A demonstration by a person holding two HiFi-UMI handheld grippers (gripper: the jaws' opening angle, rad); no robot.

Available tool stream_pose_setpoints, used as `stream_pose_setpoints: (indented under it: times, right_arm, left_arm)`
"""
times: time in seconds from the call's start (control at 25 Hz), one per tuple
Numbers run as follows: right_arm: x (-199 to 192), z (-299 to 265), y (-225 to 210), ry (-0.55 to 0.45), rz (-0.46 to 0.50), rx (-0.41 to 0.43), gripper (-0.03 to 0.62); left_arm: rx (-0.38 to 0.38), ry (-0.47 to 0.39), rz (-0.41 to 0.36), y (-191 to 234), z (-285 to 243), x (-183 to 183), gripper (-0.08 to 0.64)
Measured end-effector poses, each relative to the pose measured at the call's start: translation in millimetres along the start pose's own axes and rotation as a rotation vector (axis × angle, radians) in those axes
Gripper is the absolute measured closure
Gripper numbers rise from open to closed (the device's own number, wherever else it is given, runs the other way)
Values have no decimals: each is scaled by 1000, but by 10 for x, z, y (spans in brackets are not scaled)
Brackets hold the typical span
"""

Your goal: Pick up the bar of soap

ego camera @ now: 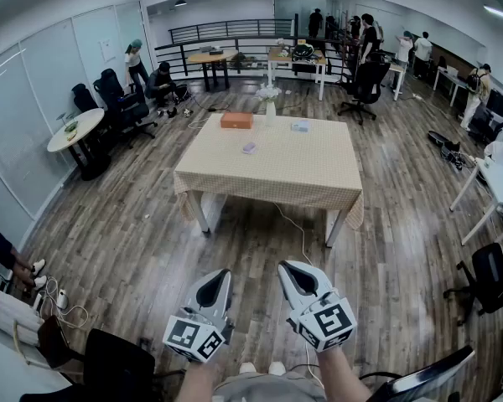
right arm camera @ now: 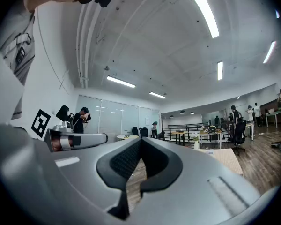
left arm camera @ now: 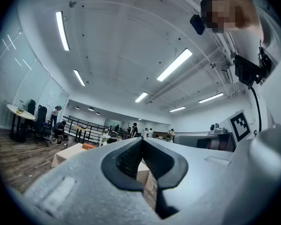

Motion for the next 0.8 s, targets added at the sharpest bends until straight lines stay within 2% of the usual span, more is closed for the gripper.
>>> stream_pose_setpoints:
  times: [0.2, 0.44, 0.64, 0.8]
  right_arm:
    - [9, 1, -224, -21, 22, -6, 592]
    - [-60, -220, -436, 3, -18, -2, 591]
    - [-80, -483, -545, 9, -30, -3, 588]
    - [-100, -835, -582, 4, -21, 9, 588]
  left_arm:
    - [-15, -1, -28, -137, -220, -20, 571]
    - [-29, 9, -28, -161, -467, -91, 571]
    - [-35, 5, -36, 34, -677, -74, 571]
    - [-42, 9, -39, 405, -872, -95, 571]
Point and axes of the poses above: the fingertips, and each gripper's own axes: z backward along the fingers, y to its left, x out of its top, the point moved 6 cm from there along z, backward along the fingers, and after that the axes turned 12 degrees about -x, right-handed, at the moved point
